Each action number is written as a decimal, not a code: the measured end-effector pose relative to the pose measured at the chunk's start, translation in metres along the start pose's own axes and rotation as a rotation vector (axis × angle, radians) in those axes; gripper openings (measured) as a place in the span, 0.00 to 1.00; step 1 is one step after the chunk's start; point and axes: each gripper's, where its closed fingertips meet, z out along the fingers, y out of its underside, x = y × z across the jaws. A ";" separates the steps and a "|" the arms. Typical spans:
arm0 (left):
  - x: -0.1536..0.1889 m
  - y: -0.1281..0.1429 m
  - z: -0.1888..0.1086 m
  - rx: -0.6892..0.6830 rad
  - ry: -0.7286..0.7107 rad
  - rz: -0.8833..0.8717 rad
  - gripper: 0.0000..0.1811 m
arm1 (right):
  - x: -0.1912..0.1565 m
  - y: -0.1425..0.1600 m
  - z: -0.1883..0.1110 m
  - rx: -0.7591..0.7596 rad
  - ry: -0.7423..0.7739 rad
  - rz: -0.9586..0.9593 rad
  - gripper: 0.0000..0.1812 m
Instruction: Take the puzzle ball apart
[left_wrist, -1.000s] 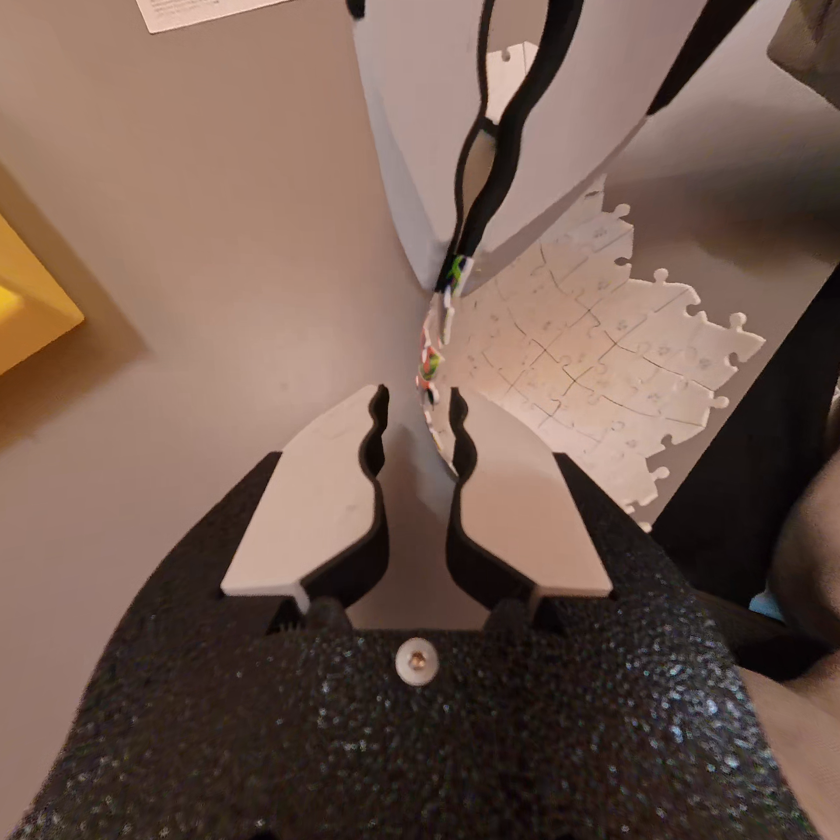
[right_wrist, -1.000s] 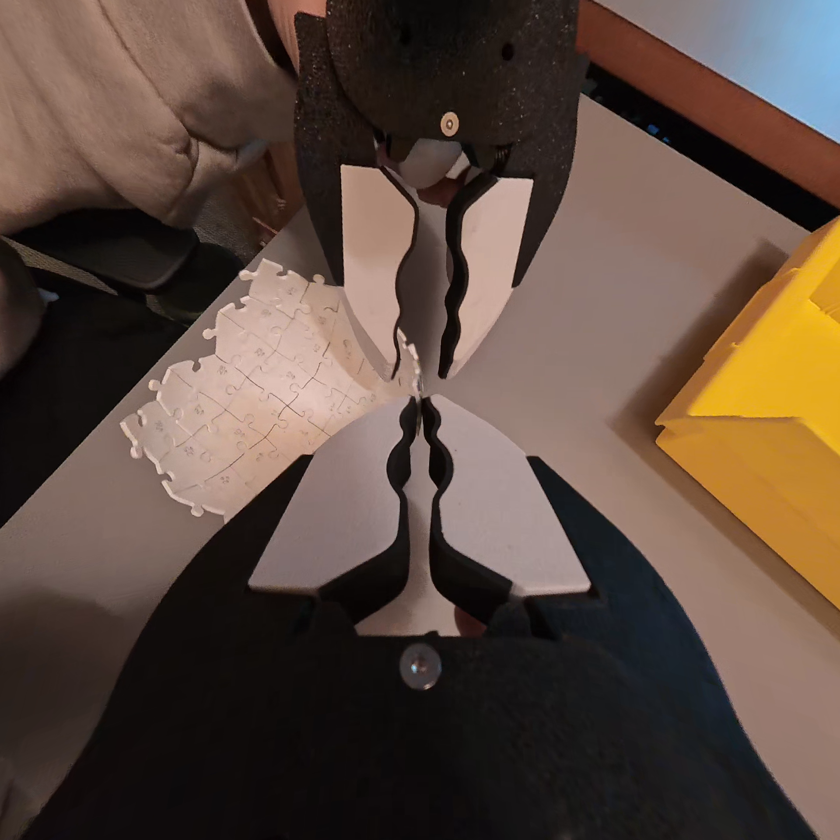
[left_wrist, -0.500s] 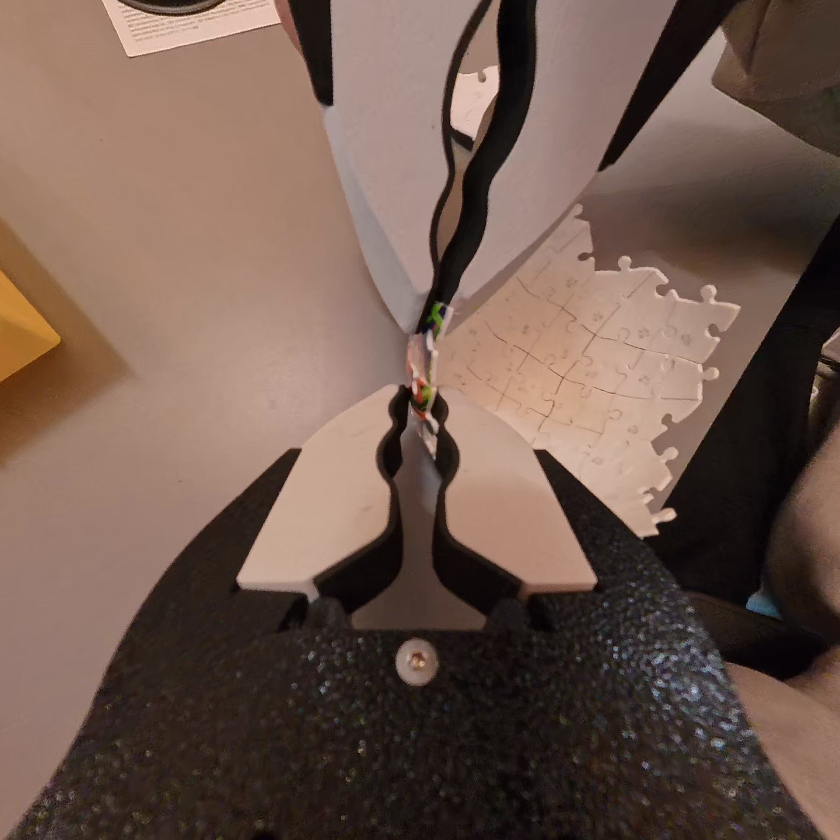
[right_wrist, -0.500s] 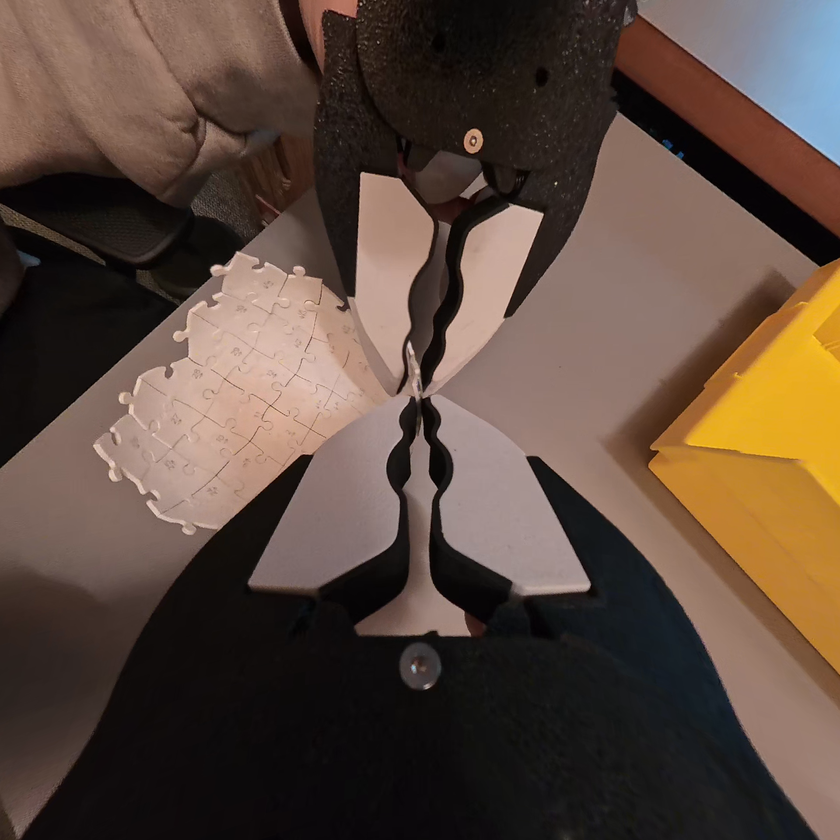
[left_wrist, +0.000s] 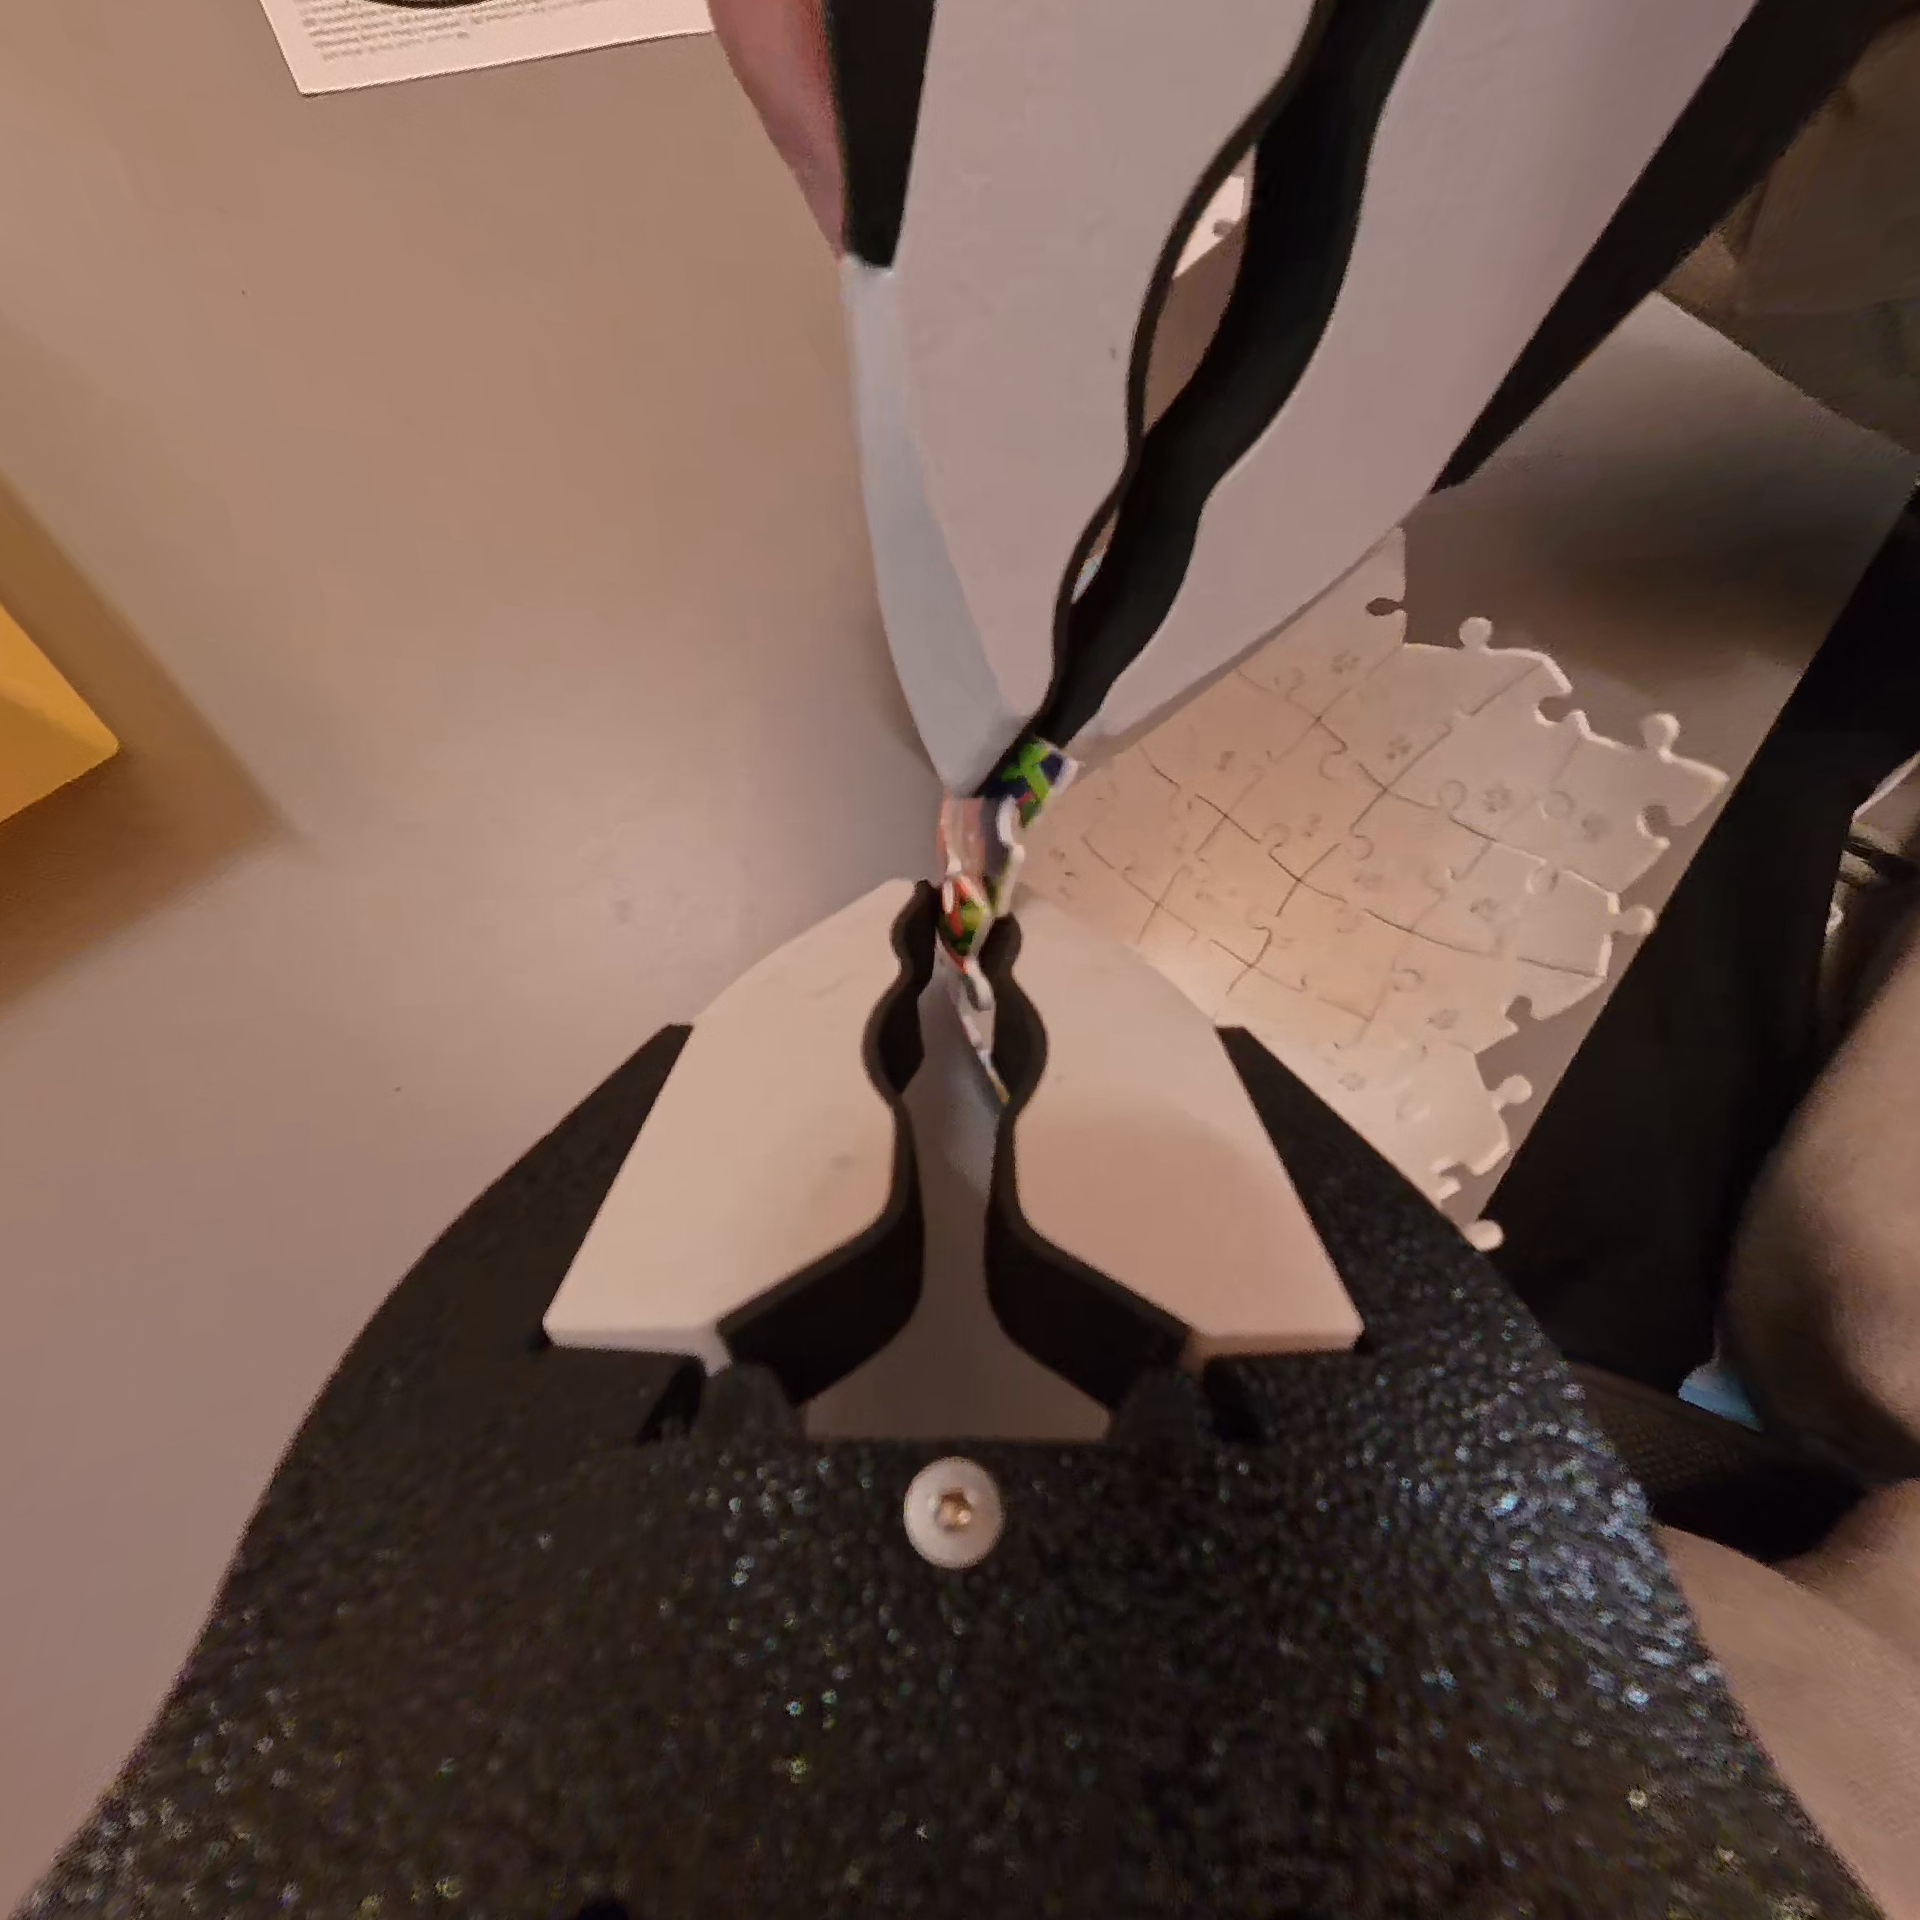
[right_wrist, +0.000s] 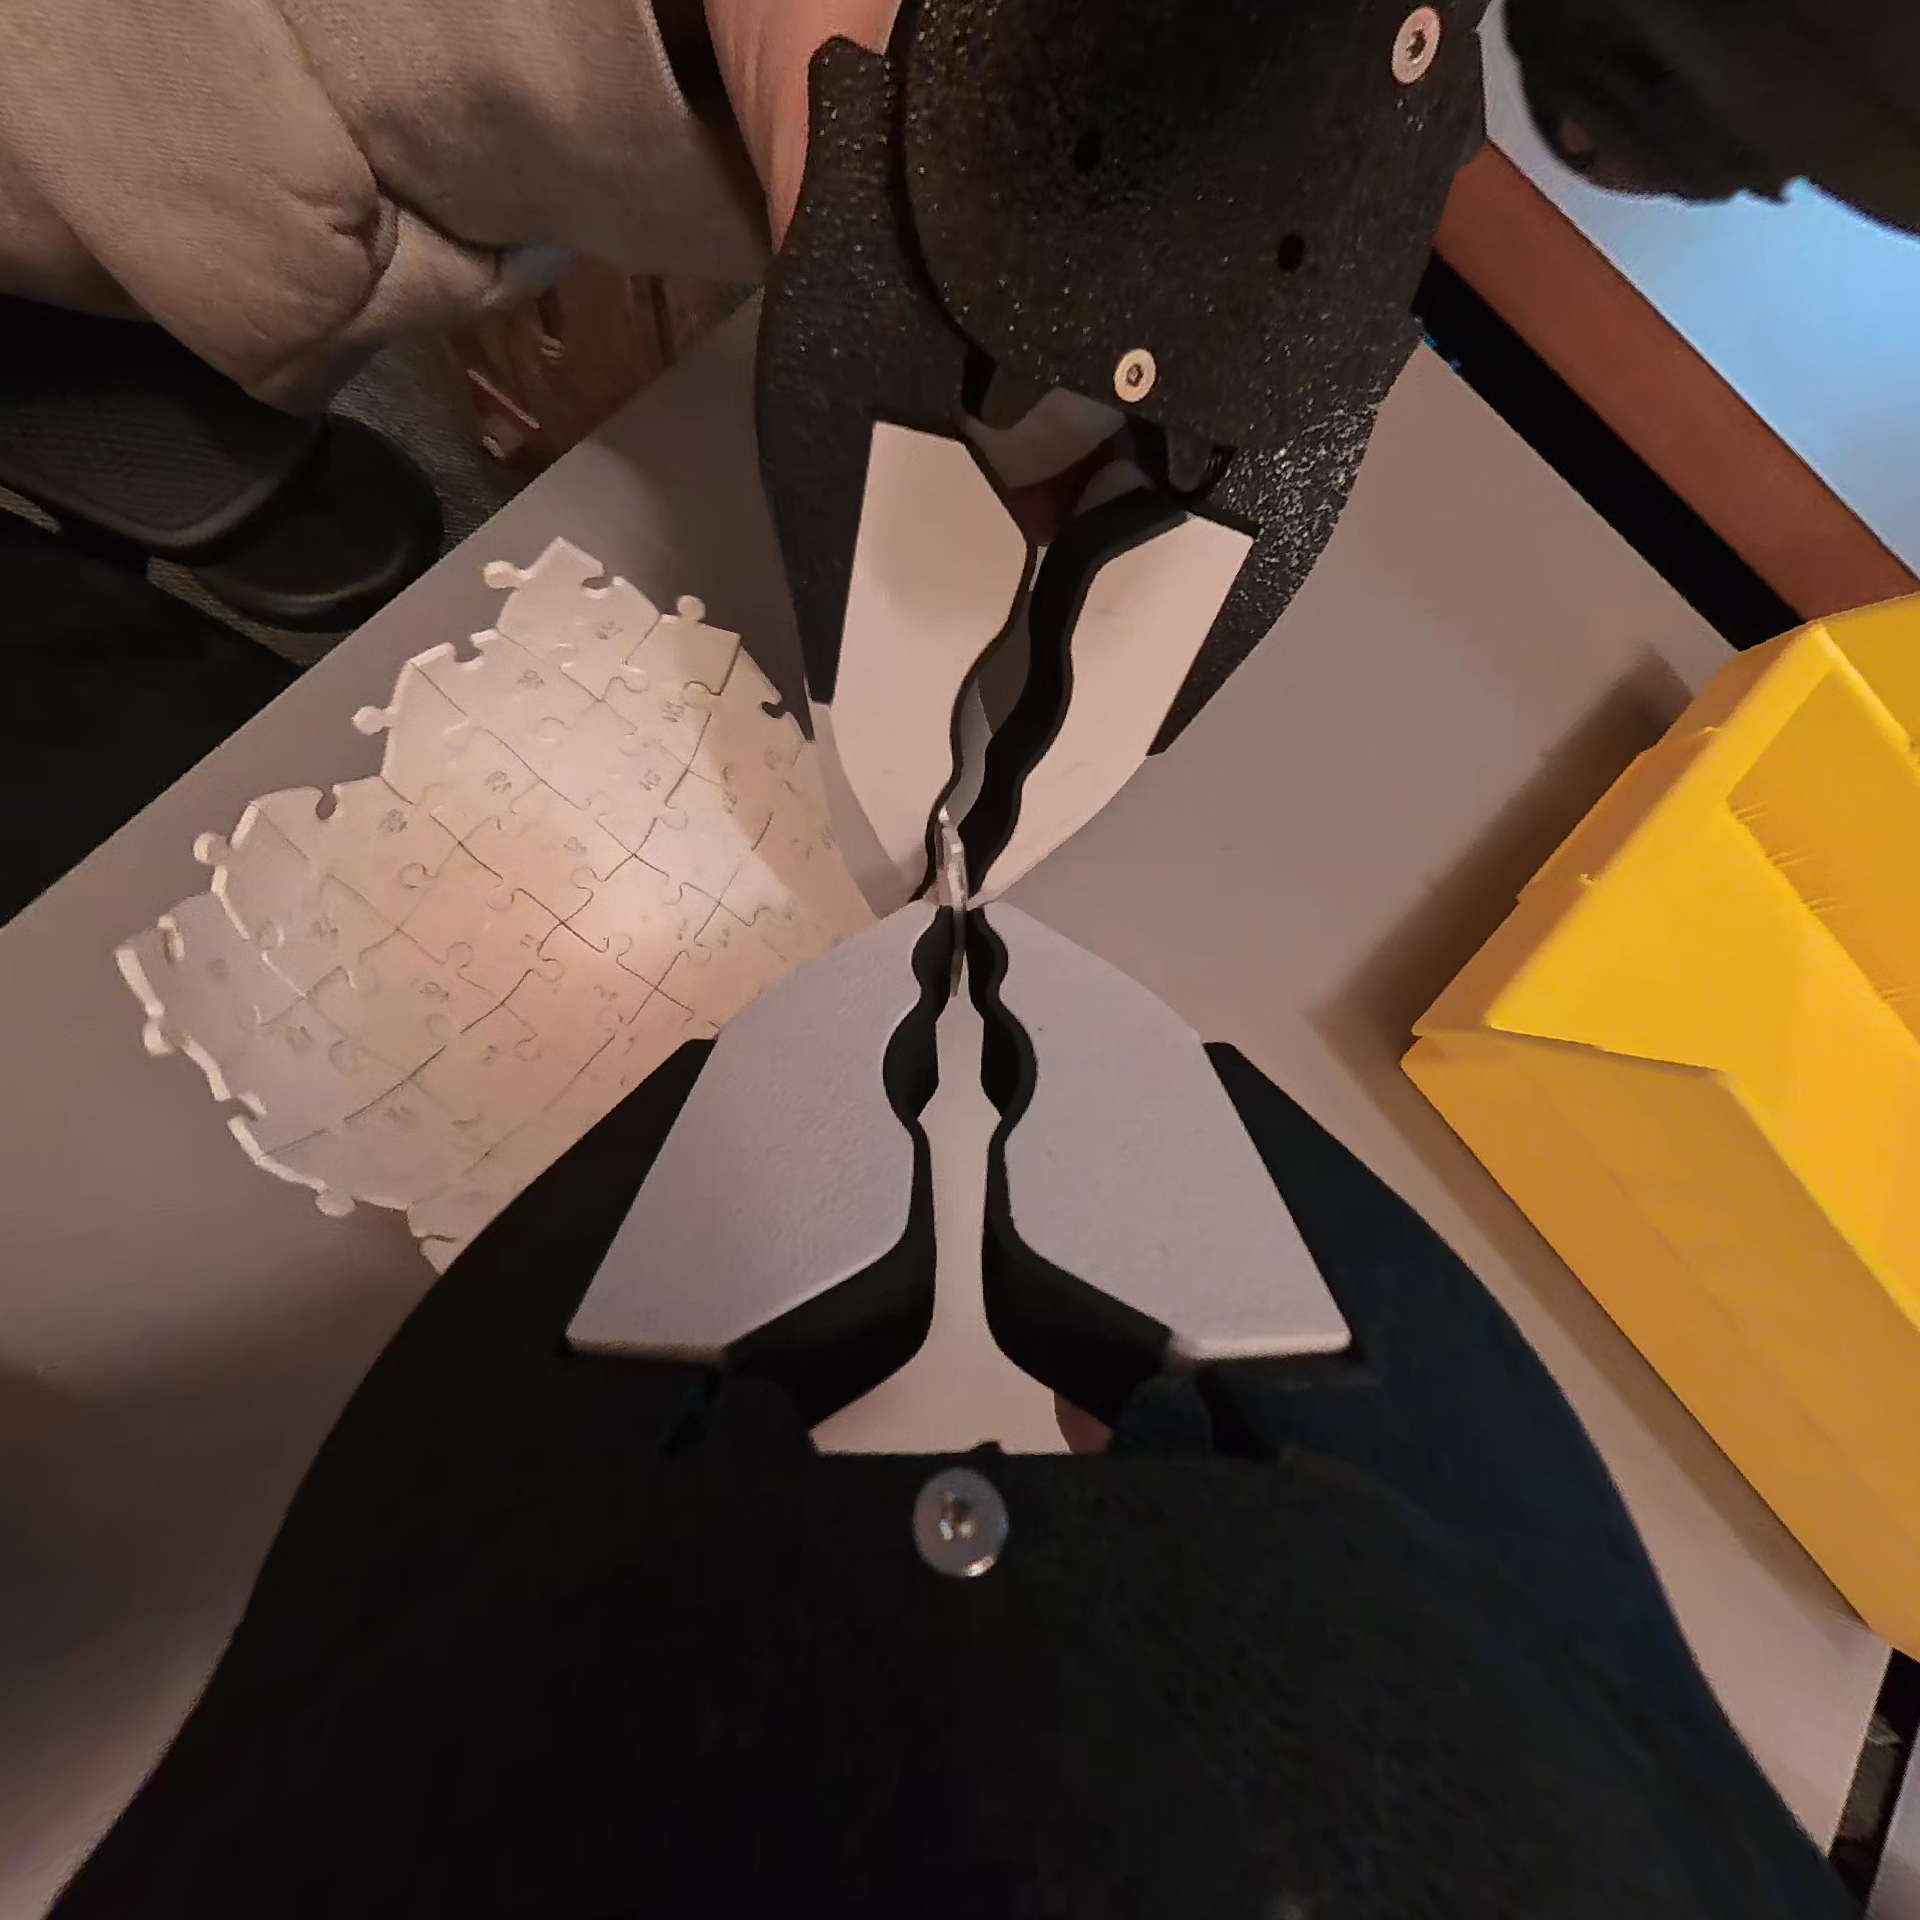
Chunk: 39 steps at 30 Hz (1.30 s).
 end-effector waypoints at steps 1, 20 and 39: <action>0.000 0.000 0.000 0.001 -0.002 0.000 0.04 | 0.000 0.000 0.000 -0.004 0.007 0.000 0.01; -0.006 0.002 0.002 0.000 -0.034 0.008 0.02 | 0.006 0.004 0.005 -0.030 0.083 -0.151 0.02; -0.010 0.006 0.001 -0.007 -0.052 0.027 0.03 | 0.011 0.005 0.010 -0.120 0.092 -0.248 0.03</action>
